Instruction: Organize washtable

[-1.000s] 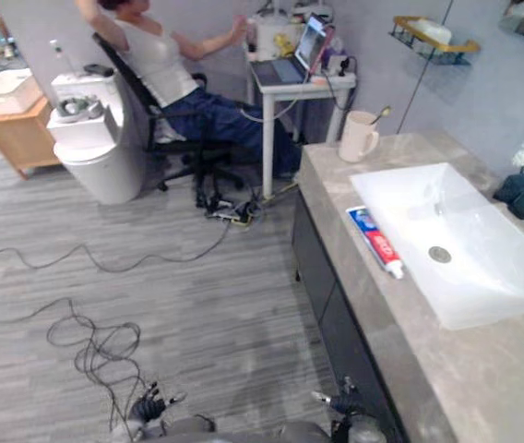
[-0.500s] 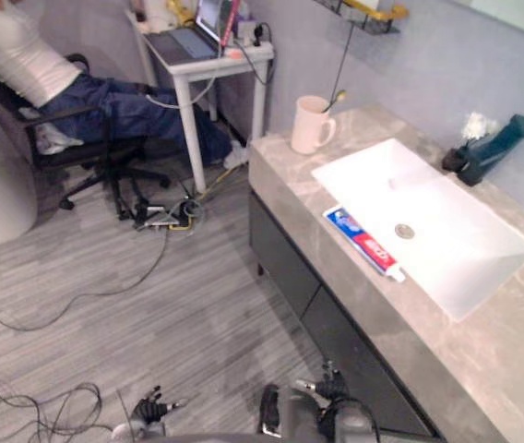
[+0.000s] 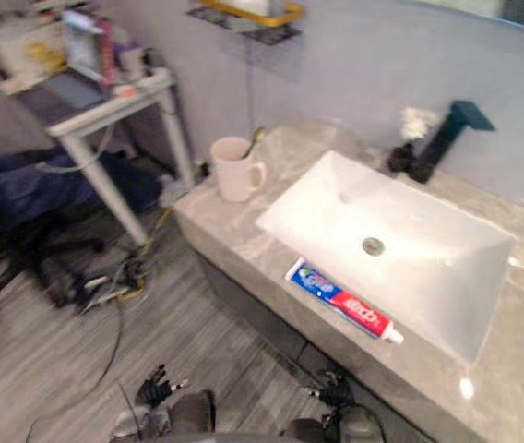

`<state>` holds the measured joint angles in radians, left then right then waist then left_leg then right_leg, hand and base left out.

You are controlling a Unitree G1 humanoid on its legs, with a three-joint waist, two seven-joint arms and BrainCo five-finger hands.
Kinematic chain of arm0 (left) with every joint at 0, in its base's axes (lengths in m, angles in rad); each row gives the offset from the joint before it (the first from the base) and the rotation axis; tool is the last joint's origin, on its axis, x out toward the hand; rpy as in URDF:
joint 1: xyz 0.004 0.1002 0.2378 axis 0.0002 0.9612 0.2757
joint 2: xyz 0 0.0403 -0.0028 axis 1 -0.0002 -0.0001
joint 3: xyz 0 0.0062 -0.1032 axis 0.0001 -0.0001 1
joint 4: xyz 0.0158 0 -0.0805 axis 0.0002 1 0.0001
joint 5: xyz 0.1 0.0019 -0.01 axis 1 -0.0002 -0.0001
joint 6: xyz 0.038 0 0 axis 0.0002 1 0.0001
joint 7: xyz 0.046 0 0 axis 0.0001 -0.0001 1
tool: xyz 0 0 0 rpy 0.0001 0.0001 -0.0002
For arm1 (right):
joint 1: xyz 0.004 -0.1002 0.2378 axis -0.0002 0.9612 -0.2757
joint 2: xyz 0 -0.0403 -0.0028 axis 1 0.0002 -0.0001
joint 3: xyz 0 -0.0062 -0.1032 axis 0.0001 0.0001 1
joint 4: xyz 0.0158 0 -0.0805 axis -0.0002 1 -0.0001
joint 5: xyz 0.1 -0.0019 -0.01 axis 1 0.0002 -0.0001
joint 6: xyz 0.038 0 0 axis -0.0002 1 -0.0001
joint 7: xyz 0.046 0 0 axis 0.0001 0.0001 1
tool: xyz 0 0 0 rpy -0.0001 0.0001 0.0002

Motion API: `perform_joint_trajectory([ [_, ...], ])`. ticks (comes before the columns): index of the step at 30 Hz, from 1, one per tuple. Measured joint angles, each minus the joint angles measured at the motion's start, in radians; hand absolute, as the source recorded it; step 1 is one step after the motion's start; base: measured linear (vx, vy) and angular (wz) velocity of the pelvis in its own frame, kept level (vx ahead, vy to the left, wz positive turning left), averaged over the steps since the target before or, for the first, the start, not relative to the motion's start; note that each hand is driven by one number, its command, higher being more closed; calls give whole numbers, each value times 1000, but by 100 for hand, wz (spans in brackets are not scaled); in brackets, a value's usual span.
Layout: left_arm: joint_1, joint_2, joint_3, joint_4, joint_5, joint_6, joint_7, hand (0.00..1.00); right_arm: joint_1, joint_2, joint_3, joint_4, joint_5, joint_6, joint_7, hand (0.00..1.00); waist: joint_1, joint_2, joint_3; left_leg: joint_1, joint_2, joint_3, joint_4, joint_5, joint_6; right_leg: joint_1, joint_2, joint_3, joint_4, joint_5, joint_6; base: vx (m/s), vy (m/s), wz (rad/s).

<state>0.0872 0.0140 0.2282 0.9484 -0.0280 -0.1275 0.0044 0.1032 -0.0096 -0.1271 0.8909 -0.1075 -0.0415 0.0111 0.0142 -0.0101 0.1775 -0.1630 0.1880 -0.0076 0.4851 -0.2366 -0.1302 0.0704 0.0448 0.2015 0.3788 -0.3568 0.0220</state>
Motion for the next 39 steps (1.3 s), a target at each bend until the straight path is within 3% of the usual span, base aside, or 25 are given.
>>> perform_joint_trajectory([
  [1,-7,10,-1,5,0,0,-1,0,20,15,-11,-15,-1,-6,-8,0,3,-33,-21,1,-6,49,21,-32,17,-20,-22,7,14,-1,12,300,417,-128],
  [3,-16,25,-1,10,0,0,0,0,33,35,-11,-12,-1,-7,-8,0,13,-55,-39,7,-10,121,21,-42,30,-51,-49,32,29,9,34,200,300,-99],
  [4,-24,30,-1,25,0,2,1,0,35,40,-13,-12,-1,-7,-8,0,16,-60,-42,32,-11,166,7,-43,40,-64,-69,1,34,37,80,135,284,-108],
  [5,-26,30,-1,34,-1,6,3,0,37,38,-13,-12,-4,-7,-7,0,24,-60,-42,80,-11,226,-29,-40,52,-71,-99,-62,37,67,97,101,268,-110],
  [6,-26,29,-1,37,-1,7,3,0,39,36,-13,-12,-7,-7,-7,0,26,-59,-41,108,-11,258,-49,-37,57,-76,-116,-105,38,77,98,49,208,-111],
  [8,-24,29,-1,61,0,10,3,0,37,33,-13,-11,-21,-10,-8,0,26,-53,-45,186,-14,353,-118,-32,65,-77,-170,-328,16,106,63,23,124,-106],
  [11,-30,30,-12,100,0,11,1,0,24,13,-9,30,-20,-20,-8,0,19,-36,-59,218,-20,408,-173,-20,66,-77,-181,-470,-53,127,44,17,18,-87],
  [12,-29,33,-50,123,1,13,-2,0,-5,-2,-10,64,-20,-21,-10,0,-5,-18,-71,219,-29,415,-211,6,65,-71,-173,-479,-107,154,41,26,-55,-44],
  [13,-30,32,-70,128,1,15,-3,0,-12,-10,-10,75,-21,-22,-10,0,-11,-12,-74,221,-32,414,-223,17,63,-68,-165,-471,-127,169,39,29,-52,-39],
  [15,-30,28,-112,142,4,15,-4,0,-21,-36,-11,88,-20,-26,-11,0,-18,30,-71,230,-32,389,-231,32,57,-28,-148,-468,-203,201,37,20,-40,-10],
  [17,-29,28,-115,141,12,15,-5,0,-30,-40,-12,108,-21,-29,-13,0,-24,29,-58,222,-19,361,-152,33,55,10,-144,-470,-224,202,37,0,-73,12],
  [20,-28,18,-107,109,15,13,-4,0,-29,-50,-11,121,-21,-27,-14,0,8,36,-55,154,37,331,86,39,45,49,-122,-426,-242,203,34,-24,-56,-33],
  [22,-23,21,-108,103,15,10,-4,0,-32,-49,-12,124,-18,-27,-16,0,13,31,-52,118,34,269,141,41,38,47,-117,-366,-246,211,23,10,57,-78],
  [24,-27,28,-109,104,15,12,-4,0,-47,-52,-20,129,-16,-24,-17,0,1,23,-40,128,-17,195,21,8,47,41,-120,-322,-258,229,26,5,97,-76],
  [25,-27,30,-114,103,14,10,-3,0,-56,-58,-26,147,-10,-23,-16,0,3,18,-35,148,-56,143,-125,22,40,39,-123,-301,-264,239,35,-23,162,-68],
  [26,-30,31,-122,104,10,10,-4,0,-60,-68,-32,151,-8,-22,-16,0,4,25,-30,178,-70,135,-215,57,59,40,-117,-273,-270,240,46,-35,172,-62],
  [31,-31,59,-136,106,13,12,-3,0,-29,-49,-56,149,1,-22,-16,0,3,-25,-41,218,-131,156,-297,77,88,47,-163,-265,-301,254,69,42,116,-10],
  [37,-22,45,-88,118,12,14,-3,0,-9,-56,-113,161,21,-20,-30,0,1,-16,-53,285,-177,159,-375,97,108,88,-198,-278,-331,253,73,89,78,3],
  [38,-16,39,-58,122,12,14,-3,0,50,-59,-146,203,58,-15,-28,0,0,-27,-55,363,-183,133,-516,189,100,101,-187,-284,-331,258,80,0,0,0],
  [39,-16,39,-58,122,12,14,-3,0,50,-59,-146,203,58,-15,-28,0,0,-27,-55,363,-183,133,-516,189,100,101,-187,-284,-331,258,81,0,0,0],
])
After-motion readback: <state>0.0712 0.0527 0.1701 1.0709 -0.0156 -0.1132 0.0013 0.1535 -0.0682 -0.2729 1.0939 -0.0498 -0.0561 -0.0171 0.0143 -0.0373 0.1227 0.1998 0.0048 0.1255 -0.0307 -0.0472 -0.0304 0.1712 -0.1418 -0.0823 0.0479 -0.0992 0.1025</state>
